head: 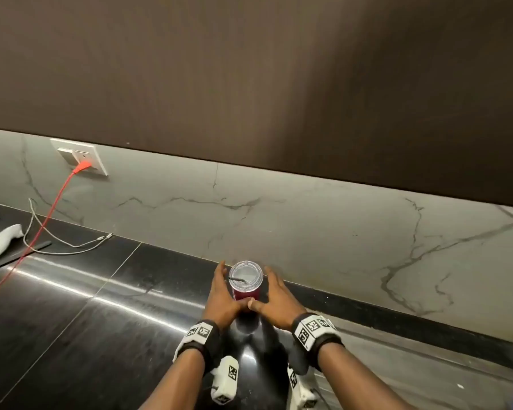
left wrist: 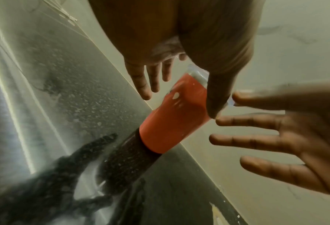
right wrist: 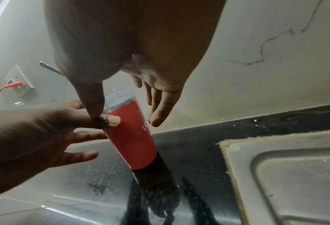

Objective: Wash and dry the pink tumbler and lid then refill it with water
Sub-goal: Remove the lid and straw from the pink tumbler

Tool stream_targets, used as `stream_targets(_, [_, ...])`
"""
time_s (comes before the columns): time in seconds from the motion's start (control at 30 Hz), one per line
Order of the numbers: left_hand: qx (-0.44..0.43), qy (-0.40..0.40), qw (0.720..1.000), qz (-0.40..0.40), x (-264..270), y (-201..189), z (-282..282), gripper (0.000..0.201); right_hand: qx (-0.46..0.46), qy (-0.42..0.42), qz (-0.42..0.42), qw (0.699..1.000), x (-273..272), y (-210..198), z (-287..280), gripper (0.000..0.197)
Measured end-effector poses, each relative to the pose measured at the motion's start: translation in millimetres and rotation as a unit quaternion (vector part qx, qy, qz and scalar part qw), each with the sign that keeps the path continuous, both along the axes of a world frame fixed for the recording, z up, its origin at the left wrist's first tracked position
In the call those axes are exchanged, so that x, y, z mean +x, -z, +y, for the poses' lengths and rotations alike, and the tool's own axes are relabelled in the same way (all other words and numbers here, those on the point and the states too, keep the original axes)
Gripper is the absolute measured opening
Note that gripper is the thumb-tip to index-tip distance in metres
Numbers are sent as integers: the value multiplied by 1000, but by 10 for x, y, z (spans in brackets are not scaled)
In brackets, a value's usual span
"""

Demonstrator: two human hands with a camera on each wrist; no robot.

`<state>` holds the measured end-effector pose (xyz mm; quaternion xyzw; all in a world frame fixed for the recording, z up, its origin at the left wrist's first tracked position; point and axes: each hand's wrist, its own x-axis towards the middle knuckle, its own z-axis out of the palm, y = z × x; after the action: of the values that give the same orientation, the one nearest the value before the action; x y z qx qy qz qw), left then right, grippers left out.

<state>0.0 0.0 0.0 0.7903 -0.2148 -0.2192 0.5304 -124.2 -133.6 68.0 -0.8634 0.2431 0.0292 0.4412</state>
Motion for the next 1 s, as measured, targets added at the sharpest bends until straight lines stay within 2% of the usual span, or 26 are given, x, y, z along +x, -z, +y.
stream_targets(0.1, [-4,5,1000,3,8,-51,-83,141,28,-11,-31,999,83,-62,30,90])
stream_targets(0.23, [15,-24,999,-16,-62,-123,-183,103,31,-16,-8,999,82,-16,-18,93])
stream_targets(0.3, [20,-36,999,-21,-94,-146,-181,90,44,-23,-6,999,42,-52,-19,91])
stream_targets(0.5, [-10,-11,1000,-26,-417,-341,-193,77,42,3,-41,998,-379,-151,-67,80])
stream_targets(0.6, [-44,11,999,-9,-703,-435,-247,77,39,30,-49,998,-776,-203,-123,93])
stream_targets(0.7, [-77,29,996,31,-1099,-521,-314,91,39,49,-55,997,-1292,-230,-164,106])
stream_targets(0.77, [-93,54,993,52,-1441,-567,-355,94,42,66,-74,994,-1681,-247,-130,100])
stream_targets(0.9, [-113,125,983,70,-2219,-625,-465,88,57,146,-101,982,-2469,-177,-20,93])
stream_targets(1.0, [-94,184,976,70,-2792,-580,-542,87,45,209,-68,974,-3047,27,28,91])
